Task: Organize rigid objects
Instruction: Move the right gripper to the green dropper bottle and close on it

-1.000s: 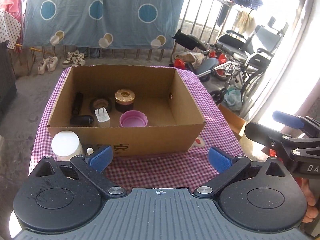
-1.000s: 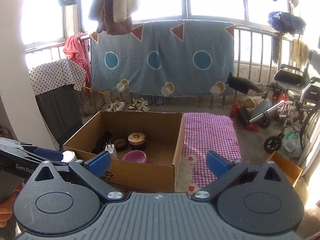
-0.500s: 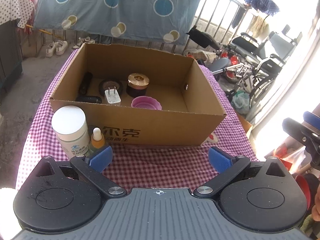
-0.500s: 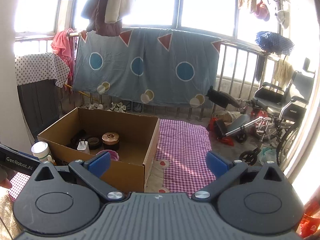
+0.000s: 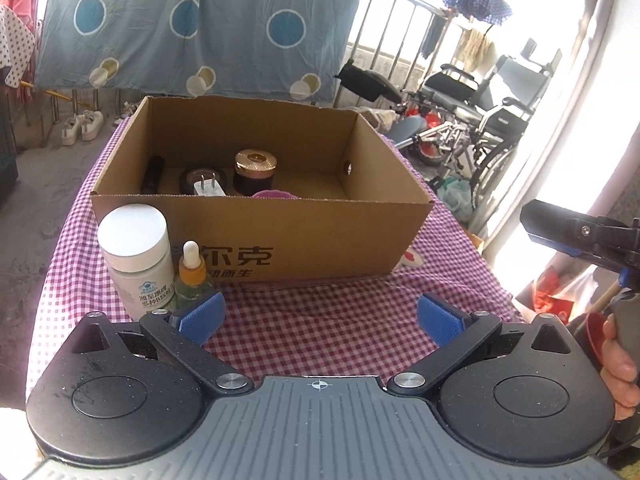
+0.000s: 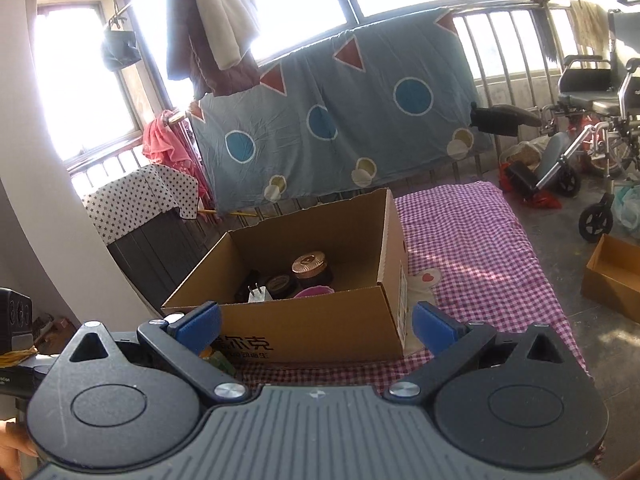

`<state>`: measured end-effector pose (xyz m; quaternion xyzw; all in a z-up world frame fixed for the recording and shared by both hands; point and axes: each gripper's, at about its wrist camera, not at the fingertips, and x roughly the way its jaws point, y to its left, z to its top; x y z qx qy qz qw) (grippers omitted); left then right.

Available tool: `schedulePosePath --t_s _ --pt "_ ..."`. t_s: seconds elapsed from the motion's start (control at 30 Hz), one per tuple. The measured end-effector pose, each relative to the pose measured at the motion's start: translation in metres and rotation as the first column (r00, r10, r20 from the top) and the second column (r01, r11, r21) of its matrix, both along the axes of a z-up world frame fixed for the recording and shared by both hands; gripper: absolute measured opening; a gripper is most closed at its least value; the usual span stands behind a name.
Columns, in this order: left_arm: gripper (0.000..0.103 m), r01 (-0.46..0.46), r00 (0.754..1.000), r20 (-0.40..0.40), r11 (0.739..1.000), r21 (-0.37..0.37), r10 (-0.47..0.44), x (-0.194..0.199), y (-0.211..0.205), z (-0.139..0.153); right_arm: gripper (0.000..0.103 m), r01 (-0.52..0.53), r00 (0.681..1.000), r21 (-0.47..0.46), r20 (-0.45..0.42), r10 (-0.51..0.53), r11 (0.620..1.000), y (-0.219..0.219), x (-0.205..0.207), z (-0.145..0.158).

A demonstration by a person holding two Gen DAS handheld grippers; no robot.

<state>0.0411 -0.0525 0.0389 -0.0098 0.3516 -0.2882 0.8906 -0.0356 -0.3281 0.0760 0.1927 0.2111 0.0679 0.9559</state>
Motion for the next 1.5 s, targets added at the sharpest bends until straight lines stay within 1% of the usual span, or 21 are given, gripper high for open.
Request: schedulePosePath --t_s 0.1,0.23,0.33,0.43,0.53,0.57,0.6,0.63,0.67,0.7,0.73,0.77,0.83,0.87,0.97,1.07,1.13,1.23,1.27,1.37,1.5 --pt "0.103 -0.027 0.997 0.077 0.996 0.080 0.021 -0.008 0.000 -0.008 0.103 -0.061 0.998 0.045 0.008 0.061 0.997 0.012 0.009 -0.003" --pt "0.103 -0.067 0.988 0.146 0.982 0.176 0.041 -0.009 0.001 -0.019 0.103 -0.119 0.992 0.060 -0.029 0.121 0.991 0.036 0.037 -0.009" --pt "0.103 -0.086 0.982 0.184 0.978 0.190 0.050 -0.004 0.004 -0.027 0.103 -0.165 0.984 0.065 -0.062 0.169 0.984 0.054 0.059 -0.013" --pt "0.102 -0.098 0.975 0.214 0.975 0.201 0.054 0.000 0.008 -0.037 0.101 -0.215 0.973 0.073 -0.075 0.220 0.974 0.073 0.076 -0.017" --pt "0.100 -0.097 0.970 0.239 0.974 0.203 0.047 0.001 0.010 -0.044 0.089 -0.249 0.961 0.040 -0.110 0.252 0.968 0.093 0.093 -0.021" --pt "0.098 -0.095 0.969 0.243 0.975 0.200 0.044 0.002 0.011 -0.045 0.081 -0.261 0.957 0.026 -0.122 0.262 0.965 0.099 0.099 -0.021" --pt "0.097 -0.092 0.969 0.245 0.976 0.197 0.042 0.003 0.011 -0.047 0.073 -0.272 0.953 0.011 -0.133 0.271 0.962 0.104 0.103 -0.022" --pt "0.094 -0.092 0.968 0.247 0.976 0.198 0.041 0.005 0.012 -0.049 0.070 -0.286 0.948 -0.010 -0.149 0.282 0.958 0.111 0.109 -0.023" --pt "0.092 -0.094 0.968 0.247 0.976 0.199 0.043 0.005 0.012 -0.050 0.063 -0.295 0.944 -0.030 -0.162 0.287 0.955 0.117 0.112 -0.024" --pt "0.091 -0.096 0.969 0.241 0.974 0.205 0.045 0.008 0.012 -0.052 0.062 -0.305 0.940 -0.060 -0.176 0.291 0.950 0.124 0.115 -0.025" --pt "0.086 -0.096 0.972 0.233 0.972 0.212 0.045 0.009 0.011 -0.054 0.061 -0.312 0.939 -0.081 -0.180 0.294 0.946 0.129 0.117 -0.025" --pt "0.079 -0.093 0.974 0.223 0.971 0.219 0.043 0.011 0.010 -0.056 0.057 -0.327 0.935 -0.109 -0.182 0.305 0.939 0.134 0.118 -0.025" --pt "0.074 -0.089 0.976 0.213 0.968 0.233 0.038 0.013 0.008 -0.061 0.050 -0.349 0.928 -0.143 -0.187 0.321 0.926 0.142 0.121 -0.025" --pt "0.072 -0.087 0.977 0.211 0.968 0.237 0.037 0.013 0.007 -0.062 0.045 -0.358 0.926 -0.157 -0.190 0.327 0.921 0.146 0.123 -0.025" --pt "0.064 -0.086 0.977 0.209 0.968 0.235 0.036 0.015 0.008 -0.065 0.033 -0.376 0.919 -0.182 -0.200 0.340 0.908 0.153 0.129 -0.026" --pt "0.058 -0.100 0.979 0.194 0.970 0.224 0.056 0.020 0.010 -0.067 0.028 -0.396 0.911 -0.188 -0.205 0.359 0.899 0.158 0.135 -0.028" --pt "0.056 -0.109 0.982 0.172 0.971 0.213 0.073 0.025 0.011 -0.069 0.026 -0.411 0.905 -0.200 -0.209 0.371 0.889 0.162 0.138 -0.030" --pt "0.053 -0.119 0.984 0.150 0.975 0.190 0.090 0.030 0.014 -0.070 0.020 -0.428 0.895 -0.198 -0.225 0.384 0.882 0.165 0.140 -0.032" --pt "0.050 -0.119 0.985 0.144 0.976 0.183 0.093 0.031 0.014 -0.070 0.018 -0.431 0.894 -0.199 -0.228 0.386 0.880 0.165 0.140 -0.033" --pt "0.049 -0.120 0.986 0.132 0.980 0.157 0.099 0.032 0.016 -0.069 0.018 -0.427 0.895 -0.195 -0.228 0.383 0.883 0.163 0.139 -0.033" --pt "0.049 -0.088 0.991 0.114 0.987 0.132 0.073 0.029 0.015 -0.068 0.017 -0.416 0.897 -0.179 -0.242 0.370 0.891 0.154 0.136 -0.031"
